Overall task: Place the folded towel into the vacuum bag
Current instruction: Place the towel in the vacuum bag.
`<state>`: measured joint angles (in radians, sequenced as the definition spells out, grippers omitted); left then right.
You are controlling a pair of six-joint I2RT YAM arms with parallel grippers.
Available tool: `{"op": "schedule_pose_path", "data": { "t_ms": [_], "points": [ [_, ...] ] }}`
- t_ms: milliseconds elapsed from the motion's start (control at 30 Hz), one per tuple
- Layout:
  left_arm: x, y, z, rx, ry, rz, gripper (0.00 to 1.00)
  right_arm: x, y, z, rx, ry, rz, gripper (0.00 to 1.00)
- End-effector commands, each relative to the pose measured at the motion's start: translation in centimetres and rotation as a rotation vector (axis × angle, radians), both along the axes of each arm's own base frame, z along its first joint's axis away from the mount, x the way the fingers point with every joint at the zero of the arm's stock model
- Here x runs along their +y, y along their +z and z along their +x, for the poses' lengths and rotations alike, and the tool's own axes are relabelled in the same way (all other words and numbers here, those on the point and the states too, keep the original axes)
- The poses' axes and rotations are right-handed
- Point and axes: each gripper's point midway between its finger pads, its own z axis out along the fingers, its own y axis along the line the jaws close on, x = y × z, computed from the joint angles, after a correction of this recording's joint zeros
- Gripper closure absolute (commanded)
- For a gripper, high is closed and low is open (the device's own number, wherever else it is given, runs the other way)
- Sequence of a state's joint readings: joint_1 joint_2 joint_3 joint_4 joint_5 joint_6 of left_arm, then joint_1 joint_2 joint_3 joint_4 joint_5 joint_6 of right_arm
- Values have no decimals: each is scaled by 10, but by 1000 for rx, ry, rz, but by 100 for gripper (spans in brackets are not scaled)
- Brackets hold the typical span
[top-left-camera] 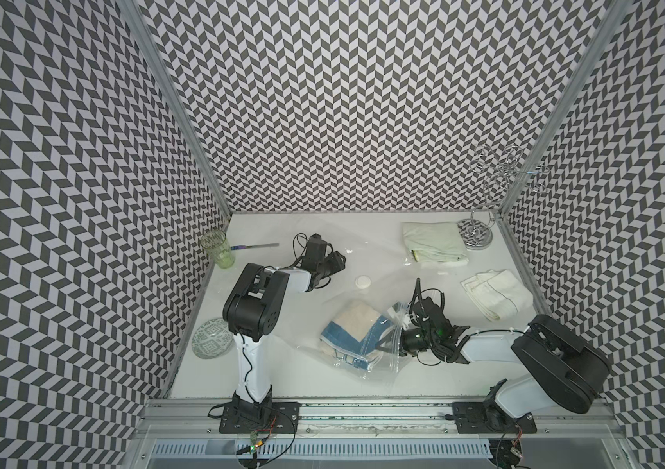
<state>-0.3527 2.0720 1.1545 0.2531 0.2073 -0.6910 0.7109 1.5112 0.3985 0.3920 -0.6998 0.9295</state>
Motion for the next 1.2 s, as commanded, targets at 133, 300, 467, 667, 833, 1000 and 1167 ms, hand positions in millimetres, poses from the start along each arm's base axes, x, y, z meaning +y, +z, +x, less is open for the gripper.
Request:
{"op": "schedule_pose_path", "data": {
  "t_ms": [133,300,467,667,833,1000,1167],
  "points": [
    [-22,-95,-32,315,-133,91,47,21,17,8,-11,-11,61,100],
    [-35,-52,-30,251,-179,67,47,18,21,12,-36,-29,36,100],
    [14,5,-51,183,-118,132,45,18,21,14,-48,-27,22,100],
    [116,-9,-81,245,123,205,43,14,20,14,-36,-47,30,100],
    [169,-38,-100,335,312,231,43,12,22,12,-38,-43,32,100],
    [164,-52,-97,350,315,215,44,10,23,12,-41,-46,30,100],
    [109,-59,-71,360,142,174,46,9,24,11,-33,-46,32,100]
  ]
}}
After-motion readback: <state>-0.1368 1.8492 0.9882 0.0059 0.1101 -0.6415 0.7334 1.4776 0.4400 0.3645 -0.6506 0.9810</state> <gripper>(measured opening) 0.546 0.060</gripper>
